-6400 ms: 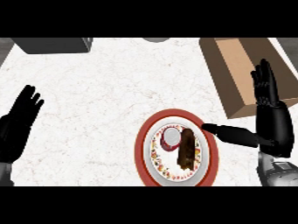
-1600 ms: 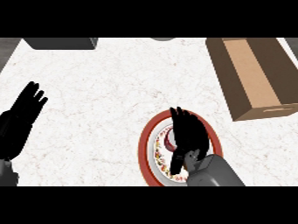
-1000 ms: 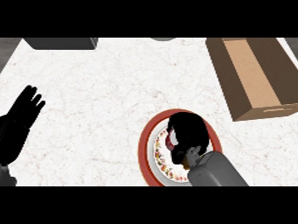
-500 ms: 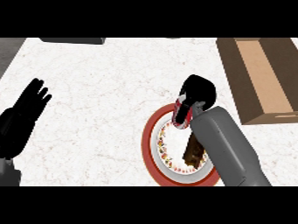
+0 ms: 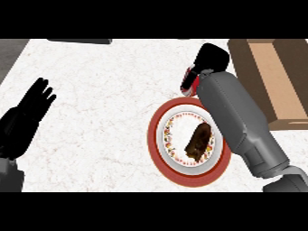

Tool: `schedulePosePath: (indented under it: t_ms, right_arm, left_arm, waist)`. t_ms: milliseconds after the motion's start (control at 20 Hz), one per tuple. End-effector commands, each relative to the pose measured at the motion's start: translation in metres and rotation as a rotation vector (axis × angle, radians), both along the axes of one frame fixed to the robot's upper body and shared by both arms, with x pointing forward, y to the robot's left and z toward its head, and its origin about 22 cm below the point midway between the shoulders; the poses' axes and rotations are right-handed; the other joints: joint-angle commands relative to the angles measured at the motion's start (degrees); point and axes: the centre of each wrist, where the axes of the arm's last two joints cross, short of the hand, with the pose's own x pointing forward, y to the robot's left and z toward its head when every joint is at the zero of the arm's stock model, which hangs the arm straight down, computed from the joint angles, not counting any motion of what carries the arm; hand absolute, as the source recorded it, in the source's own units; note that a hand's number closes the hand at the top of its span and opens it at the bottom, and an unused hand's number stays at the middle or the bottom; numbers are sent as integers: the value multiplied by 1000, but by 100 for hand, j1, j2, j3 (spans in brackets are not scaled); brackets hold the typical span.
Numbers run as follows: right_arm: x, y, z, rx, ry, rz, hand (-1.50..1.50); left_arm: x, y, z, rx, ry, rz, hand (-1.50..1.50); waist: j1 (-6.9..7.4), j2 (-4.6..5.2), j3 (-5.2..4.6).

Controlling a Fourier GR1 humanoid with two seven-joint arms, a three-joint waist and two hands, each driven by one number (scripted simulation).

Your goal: Pick the can from the plate and place it in the cardboard box

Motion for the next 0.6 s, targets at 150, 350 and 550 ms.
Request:
schedulePosePath:
  t_ms: [150,350,550]
  right_arm:
    - [21,32,84,-79,-237,20,150]
    - [18,58,110,-129,-396,-36,150]
    - [20,56,128,-186,-485,-142,150]
  left_arm:
    - [8,3,5,-1,-3,28,0]
    - [-2,0,-4,1,22,38,0]
    - [-7,14,-1,-7,-1,43,0]
  waist:
    - [-79,-51,-6]
    - [-126,-84,-7]
    - [-221,-121,-8]
